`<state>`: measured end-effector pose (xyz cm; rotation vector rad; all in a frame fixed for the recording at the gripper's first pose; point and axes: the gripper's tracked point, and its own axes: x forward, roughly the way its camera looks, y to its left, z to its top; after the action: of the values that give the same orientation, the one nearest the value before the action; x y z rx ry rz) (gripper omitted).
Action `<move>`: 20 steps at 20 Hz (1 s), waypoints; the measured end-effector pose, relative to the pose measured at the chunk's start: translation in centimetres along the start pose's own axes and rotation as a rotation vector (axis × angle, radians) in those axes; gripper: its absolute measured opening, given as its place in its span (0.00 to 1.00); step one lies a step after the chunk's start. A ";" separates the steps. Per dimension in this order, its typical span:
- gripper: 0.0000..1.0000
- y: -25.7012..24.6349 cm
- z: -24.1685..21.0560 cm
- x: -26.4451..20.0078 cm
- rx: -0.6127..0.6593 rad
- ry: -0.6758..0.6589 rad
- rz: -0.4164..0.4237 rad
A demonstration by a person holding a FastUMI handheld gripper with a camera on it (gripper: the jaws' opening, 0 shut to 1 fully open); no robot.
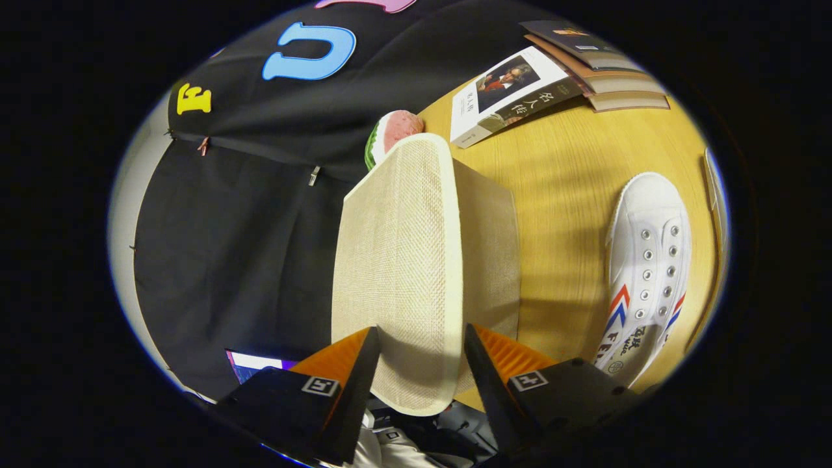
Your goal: Open the storage box then place both shoes into the box .Put the left shoe in first, then the right shoe, with the right side of both shoes facing outward in a uniform manner.
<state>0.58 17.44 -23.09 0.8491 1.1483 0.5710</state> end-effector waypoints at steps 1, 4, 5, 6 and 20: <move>0.76 -0.1 -0.1 -0.1 0.013 0.008 -0.018; 0.62 0.5 -0.2 0.0 0.042 0.026 -0.038; 0.52 0.6 -0.1 -0.1 0.041 0.030 -0.051; 0.46 0.7 0.1 -0.1 0.031 0.025 -0.065; 0.05 5.8 3.4 -3.0 -0.136 -0.138 -0.126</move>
<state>3.00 17.47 -16.07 0.6835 1.0175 0.4741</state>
